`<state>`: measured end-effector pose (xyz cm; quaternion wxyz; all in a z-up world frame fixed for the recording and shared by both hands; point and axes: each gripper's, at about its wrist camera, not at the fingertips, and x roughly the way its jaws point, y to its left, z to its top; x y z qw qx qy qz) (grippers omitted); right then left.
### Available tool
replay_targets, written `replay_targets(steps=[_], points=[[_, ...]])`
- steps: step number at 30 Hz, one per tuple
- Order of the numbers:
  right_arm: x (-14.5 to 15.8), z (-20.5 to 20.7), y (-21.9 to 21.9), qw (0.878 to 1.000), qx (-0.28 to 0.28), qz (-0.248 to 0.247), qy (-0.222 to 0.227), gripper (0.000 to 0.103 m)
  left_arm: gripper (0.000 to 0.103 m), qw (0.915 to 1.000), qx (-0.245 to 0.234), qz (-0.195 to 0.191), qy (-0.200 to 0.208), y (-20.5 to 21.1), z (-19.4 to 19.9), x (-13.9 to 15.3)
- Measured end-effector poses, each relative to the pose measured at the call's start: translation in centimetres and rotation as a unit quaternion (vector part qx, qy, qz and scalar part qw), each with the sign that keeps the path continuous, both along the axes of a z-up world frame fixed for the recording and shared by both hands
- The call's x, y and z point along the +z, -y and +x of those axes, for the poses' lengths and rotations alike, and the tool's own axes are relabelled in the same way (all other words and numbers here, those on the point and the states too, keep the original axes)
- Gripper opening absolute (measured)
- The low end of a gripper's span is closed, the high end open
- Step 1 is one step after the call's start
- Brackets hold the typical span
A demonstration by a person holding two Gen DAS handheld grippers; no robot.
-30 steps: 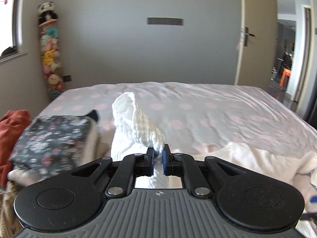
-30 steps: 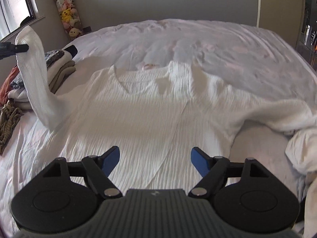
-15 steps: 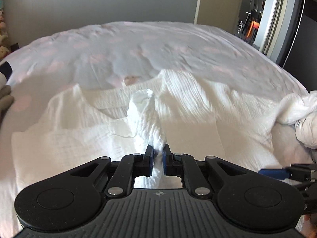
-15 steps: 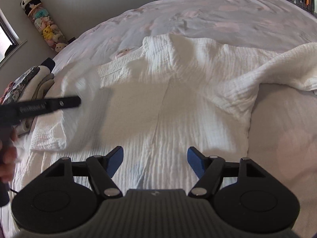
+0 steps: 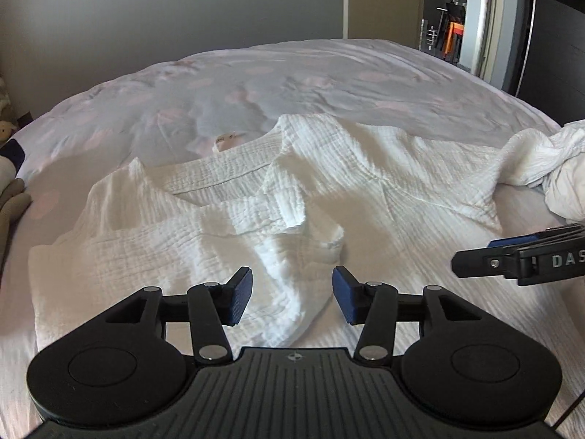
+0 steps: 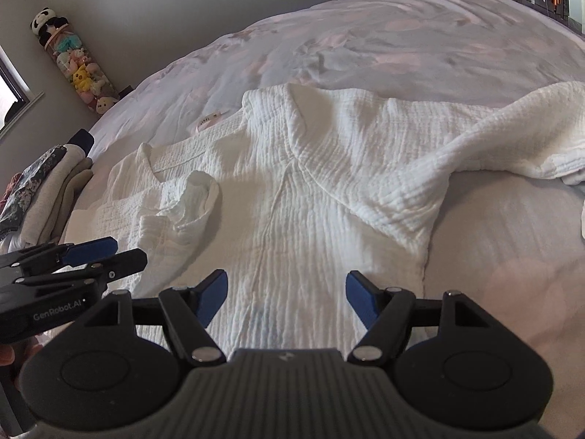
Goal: Fold clothes
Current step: 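Grasp the other sleeve with the right gripper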
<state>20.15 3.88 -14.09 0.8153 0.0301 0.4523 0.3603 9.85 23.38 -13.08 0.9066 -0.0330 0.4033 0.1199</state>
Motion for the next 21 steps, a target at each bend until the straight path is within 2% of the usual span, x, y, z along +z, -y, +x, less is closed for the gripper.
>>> replay_targets(steps=[4,12,14,17,21], points=[[0.0,0.0,0.1,1.000,0.005,-0.001,0.000,0.074,0.047,0.9995,-0.012,-0.020,-0.019,-0.1,1.8,-1.1],[-0.5,1.4,1.2,1.000,-0.010,-0.019,-0.003,0.074,0.046,0.9943,-0.077,-0.055,-0.050,3.2,3.9,-2.7],[-0.4,1.9,1.7,1.000,-0.019,-0.018,-0.002,0.074,0.046,0.9939,-0.080,-0.050,-0.057,3.6,3.9,-2.8],[0.0,2.7,2.9,0.999,-0.042,-0.014,0.000,0.075,0.047,0.9950,-0.080,-0.042,-0.042,3.7,3.3,-1.8],[0.4,4.6,5.4,0.995,-0.101,0.013,-0.011,0.075,0.048,0.9962,-0.076,-0.035,-0.023,3.7,2.6,-0.1]])
